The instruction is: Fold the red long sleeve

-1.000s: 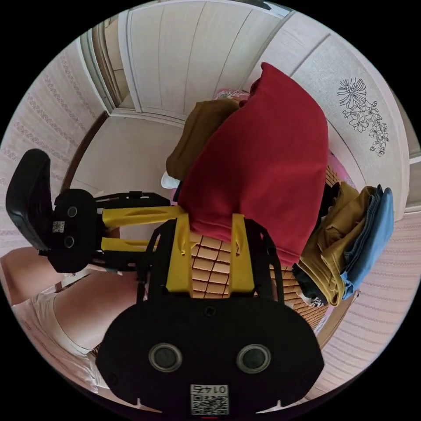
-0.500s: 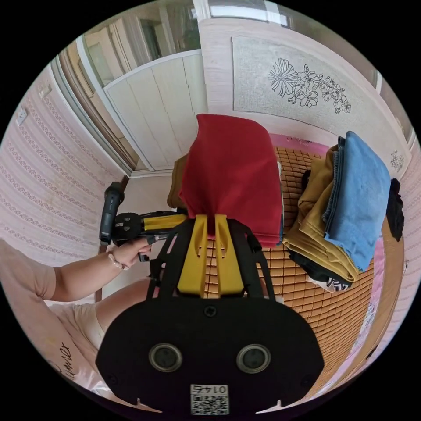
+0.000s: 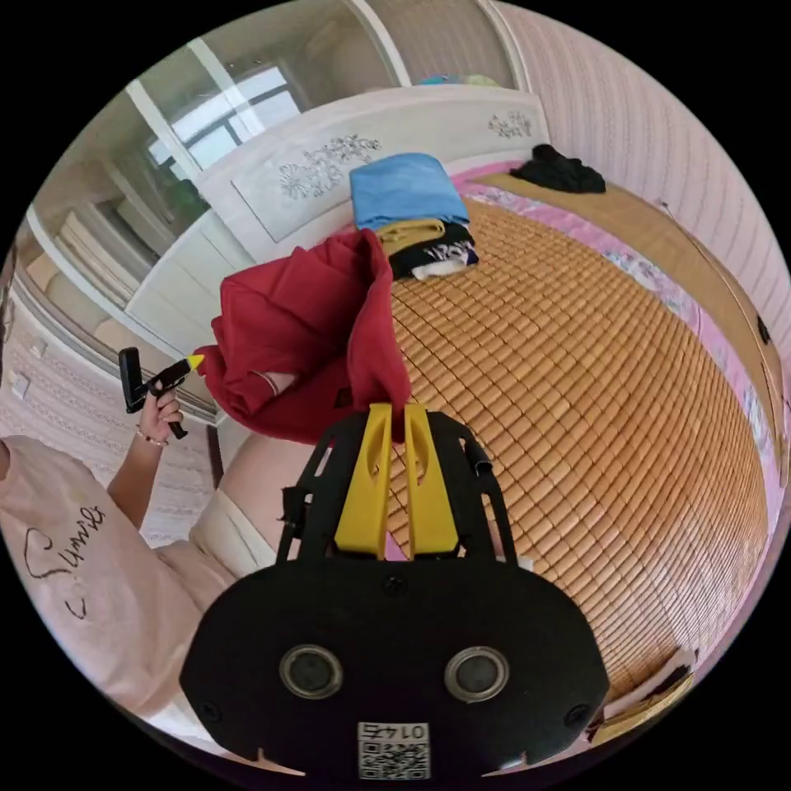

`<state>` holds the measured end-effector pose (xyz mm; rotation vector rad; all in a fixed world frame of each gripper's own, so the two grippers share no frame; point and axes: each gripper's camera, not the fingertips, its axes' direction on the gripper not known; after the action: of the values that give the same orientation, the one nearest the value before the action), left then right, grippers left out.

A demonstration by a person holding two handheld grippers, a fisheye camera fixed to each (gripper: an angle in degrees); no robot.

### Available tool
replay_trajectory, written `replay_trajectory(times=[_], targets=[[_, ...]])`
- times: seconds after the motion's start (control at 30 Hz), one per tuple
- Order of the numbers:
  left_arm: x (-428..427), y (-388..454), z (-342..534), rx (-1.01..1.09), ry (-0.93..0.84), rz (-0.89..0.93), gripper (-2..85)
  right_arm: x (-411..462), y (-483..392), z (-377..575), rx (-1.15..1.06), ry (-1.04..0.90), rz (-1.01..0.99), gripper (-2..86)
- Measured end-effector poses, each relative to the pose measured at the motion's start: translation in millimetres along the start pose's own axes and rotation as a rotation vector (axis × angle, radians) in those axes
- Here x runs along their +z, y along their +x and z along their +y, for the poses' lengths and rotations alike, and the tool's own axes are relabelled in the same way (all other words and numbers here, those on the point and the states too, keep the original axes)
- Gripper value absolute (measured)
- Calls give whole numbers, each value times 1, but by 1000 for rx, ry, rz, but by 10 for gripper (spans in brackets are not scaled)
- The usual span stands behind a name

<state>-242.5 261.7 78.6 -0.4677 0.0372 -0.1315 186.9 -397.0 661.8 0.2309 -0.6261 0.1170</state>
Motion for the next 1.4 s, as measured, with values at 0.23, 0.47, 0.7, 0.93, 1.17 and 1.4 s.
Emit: replay_trajectory(times=[0.23,0.47,0.7,0.93,1.17,1.4], targets=[[60,35,47,-13,-360,18,-8,-14,47,171,379,-182,-9,7],[42,89,24,107,-320,29,-9,-86,54,228,499,-1,-114,9],[7,168,-39,295,-171,59,-9,-249,78,242,451,522,-416,9],[-63,290,-140,441,220,308,-10,-471,73,228,226,968,-377,6],[-154,390,-150,648,452,411,-10,-677,-5,279,38,1278,-255,-1],[-251,464,-124,843,669,544,-8,-810,-125,356,-294,1447,3,-3]])
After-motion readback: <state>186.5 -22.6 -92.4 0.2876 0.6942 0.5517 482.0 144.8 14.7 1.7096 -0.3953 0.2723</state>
